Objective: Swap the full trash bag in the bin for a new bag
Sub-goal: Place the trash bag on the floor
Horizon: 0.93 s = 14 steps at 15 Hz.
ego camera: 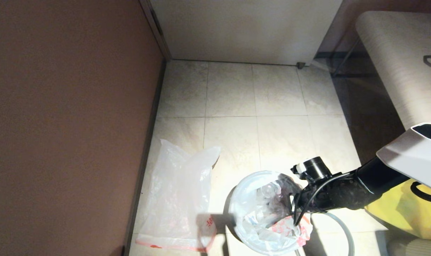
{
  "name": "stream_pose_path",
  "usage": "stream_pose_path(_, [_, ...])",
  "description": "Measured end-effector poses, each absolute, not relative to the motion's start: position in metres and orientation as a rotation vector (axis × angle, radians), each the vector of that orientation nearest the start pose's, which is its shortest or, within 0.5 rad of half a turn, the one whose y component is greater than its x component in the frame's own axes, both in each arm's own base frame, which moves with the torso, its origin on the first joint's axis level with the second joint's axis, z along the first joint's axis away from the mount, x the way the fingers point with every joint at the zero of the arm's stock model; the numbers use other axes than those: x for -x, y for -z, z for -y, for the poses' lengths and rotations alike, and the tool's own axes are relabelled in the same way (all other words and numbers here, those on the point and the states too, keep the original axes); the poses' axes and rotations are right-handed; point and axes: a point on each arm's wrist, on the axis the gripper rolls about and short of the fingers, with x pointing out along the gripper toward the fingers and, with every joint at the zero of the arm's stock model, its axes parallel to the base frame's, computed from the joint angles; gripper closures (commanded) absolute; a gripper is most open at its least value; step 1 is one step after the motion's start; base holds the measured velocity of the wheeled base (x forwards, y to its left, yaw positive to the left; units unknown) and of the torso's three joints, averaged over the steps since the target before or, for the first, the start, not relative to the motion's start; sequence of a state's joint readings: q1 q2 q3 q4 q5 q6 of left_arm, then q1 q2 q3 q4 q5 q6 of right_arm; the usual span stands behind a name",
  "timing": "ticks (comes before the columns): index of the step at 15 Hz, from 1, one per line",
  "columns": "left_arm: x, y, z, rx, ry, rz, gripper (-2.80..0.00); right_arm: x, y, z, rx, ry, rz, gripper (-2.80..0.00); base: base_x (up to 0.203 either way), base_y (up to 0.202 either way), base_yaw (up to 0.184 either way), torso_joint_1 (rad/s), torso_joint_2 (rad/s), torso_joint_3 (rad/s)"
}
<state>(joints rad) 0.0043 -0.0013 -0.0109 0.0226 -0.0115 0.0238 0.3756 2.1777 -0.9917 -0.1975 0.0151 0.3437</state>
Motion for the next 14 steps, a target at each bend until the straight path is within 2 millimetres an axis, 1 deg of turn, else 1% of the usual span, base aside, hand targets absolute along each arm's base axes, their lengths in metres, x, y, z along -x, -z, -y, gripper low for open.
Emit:
stream_pose_path(3, [0.0237,-0.0761,0.0004,-0.024,0.008,-0.01,0.0,-0.3463,-0.0221,-0.1307,-0.173,-0.215,-0.988,0.0,0.0,0.0,0.0,0.0,0.0,0.0])
stream_pose_path(6, [0.0237,-0.0761,0.0004,-0.024,0.009,-0.01,0.0,-0.3436,-0.02,-0.1361,-0.187,-0.264,-1.008,0.0,0.0,0.0,0.0,0.0,0.0,0.0])
stream_pose_path(9, [0.0237,-0.0761,0.0004,-0.023,0.008,-0.011,0.0,-0.343,-0.0208,-0.1377,-0.212,-0.255,-1.01,0.0,0.0,0.0,0.0,0.0,0.0,0.0])
stream_pose_path(12, [0.0237,-0.0761,0.0004,-0.023,0.008,-0.011,0.0,-0.3476,-0.016,-0.1307,-0.228,-0.23,-1.016,0.0,0.0,0.0,0.0,0.0,0.0,0.0])
stream_pose_path(14, [0.0237,-0.0761,0.0004,-0.023,0.008,-0.011,0.0,-0.3496,-0.0154,-0.1321,-0.228,-0.232,-1.013,0.0,0.0,0.0,0.0,0.0,0.0,0.0])
